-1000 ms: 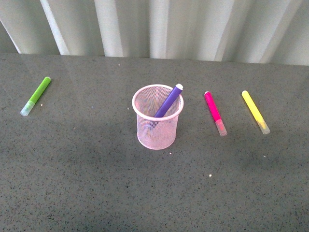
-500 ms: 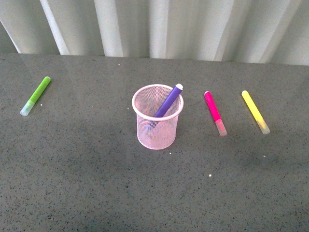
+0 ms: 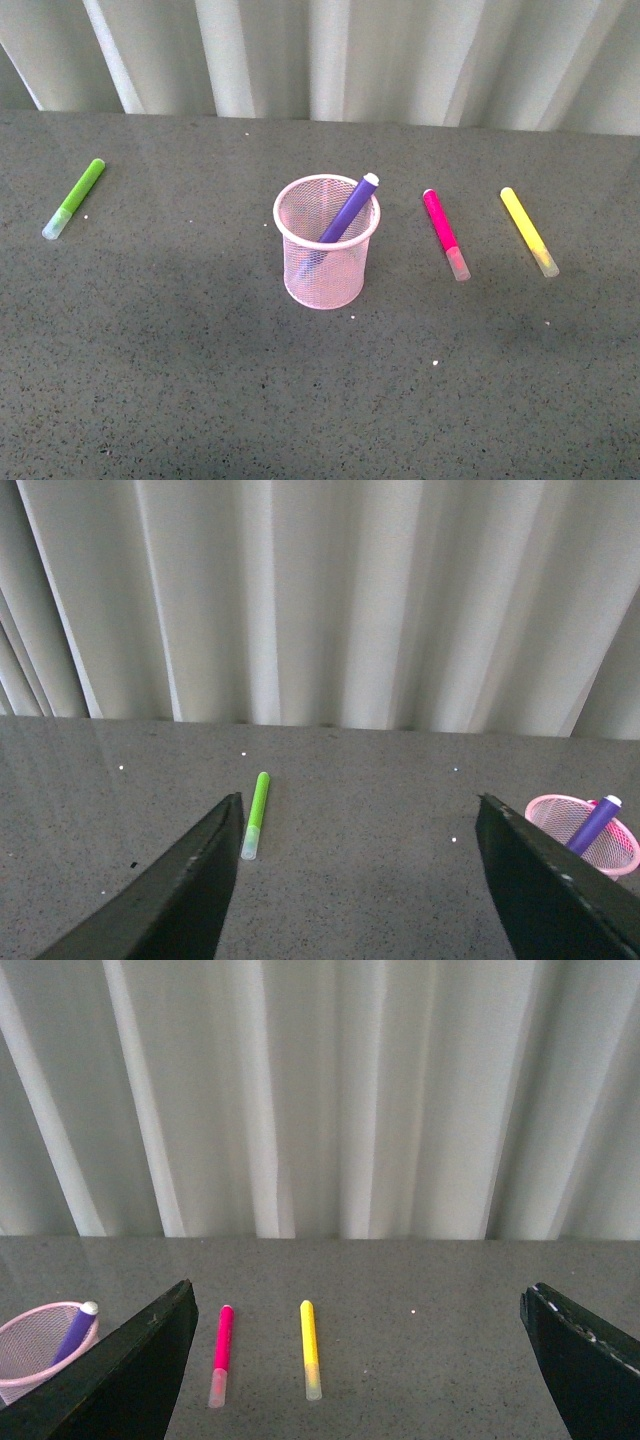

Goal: Insert purple and pink pens into pink cup

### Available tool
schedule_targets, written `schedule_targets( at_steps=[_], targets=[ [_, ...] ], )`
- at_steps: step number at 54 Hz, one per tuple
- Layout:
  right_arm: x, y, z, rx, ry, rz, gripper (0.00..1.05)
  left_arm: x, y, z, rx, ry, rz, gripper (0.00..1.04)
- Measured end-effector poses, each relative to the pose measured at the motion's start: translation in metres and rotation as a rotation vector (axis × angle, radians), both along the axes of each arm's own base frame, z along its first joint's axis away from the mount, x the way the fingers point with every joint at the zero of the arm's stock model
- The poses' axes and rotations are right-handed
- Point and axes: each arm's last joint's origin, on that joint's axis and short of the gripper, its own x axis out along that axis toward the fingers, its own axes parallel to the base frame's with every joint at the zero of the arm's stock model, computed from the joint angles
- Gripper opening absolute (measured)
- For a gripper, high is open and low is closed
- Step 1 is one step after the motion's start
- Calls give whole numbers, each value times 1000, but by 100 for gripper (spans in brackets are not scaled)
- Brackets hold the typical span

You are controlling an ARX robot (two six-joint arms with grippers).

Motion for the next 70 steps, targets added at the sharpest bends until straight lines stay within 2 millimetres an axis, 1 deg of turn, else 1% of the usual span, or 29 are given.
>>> schedule_targets(
  at_steps=[6,7,9,11,14,16,17,19,20,22,25,27,29,32,34,35,36,39,40,42,43,46,49,51,53,55,56,58,70],
  targets=[
    [0,0,0,1,1,3,98,0,0,0,0,0,0,94],
    [0,0,-1,8,26,29,98,0,0,0,0,0,0,98],
    [0,1,1,25,87,95,98,0,0,0,1,0,0,100],
    [1,2,4,46,145,158,98,0,0,0,1,0,0,98],
    [4,6,22,57,151,238,98,0,0,0,1,0,-1,98],
    [7,9,45,56,96,276,98,0,0,0,1,0,0,98],
    [7,10,51,54,77,284,98,0,0,0,1,0,0,98],
    [6,12,79,49,-9,311,98,0,0,0,1,0,0,98],
    [6,13,85,46,-30,315,98,0,0,0,1,0,0,98],
    [3,14,108,41,-91,324,98,0,0,0,1,0,0,98],
    [-1,14,128,39,-144,336,98,0,0,0,1,0,0,98],
    [-2,15,135,42,-155,321,98,0,0,0,1,0,0,98],
    [1,16,140,47,-157,293,98,0,0,0,1,0,0,98],
    [24,22,141,22,-139,250,98,0,0,0,1,0,0,98],
    [51,27,138,-16,-98,199,98,0,0,0,1,0,-2,98],
    [69,29,136,-40,-75,159,98,0,0,0,1,0,-3,98],
    [81,30,134,-59,-60,143,98,0,0,0,1,0,-3,98],
    [120,31,126,-72,60,100,98,0,0,0,1,0,-1,98],
    [127,32,125,-75,80,93,98,0,0,0,1,0,-1,98],
    [153,32,116,-85,164,66,98,0,0,0,1,0,-1,98],
    [160,33,113,-87,188,63,98,0,0,0,1,0,0,98],
    [196,35,97,-95,326,45,98,0,0,0,1,0,0,98],
    [217,38,84,-89,420,45,98,0,0,0,1,0,0,98],
    [240,40,68,-82,535,40,98,0,0,0,1,0,0,98],
    [257,43,50,-66,645,41,98,0,0,0,1,0,0,98],
    [267,46,36,-62,729,29,98,0,0,0,1,0,0,98],
    [273,47,26,-65,781,15,98,0,0,0,1,0,0,98],
    [279,49,15,-75,823,5,98,0,0,0,1,0,0,98],
    [298,64,-41,-96,994,10,98,0,0,0,1,0,0,98]
  ],
)
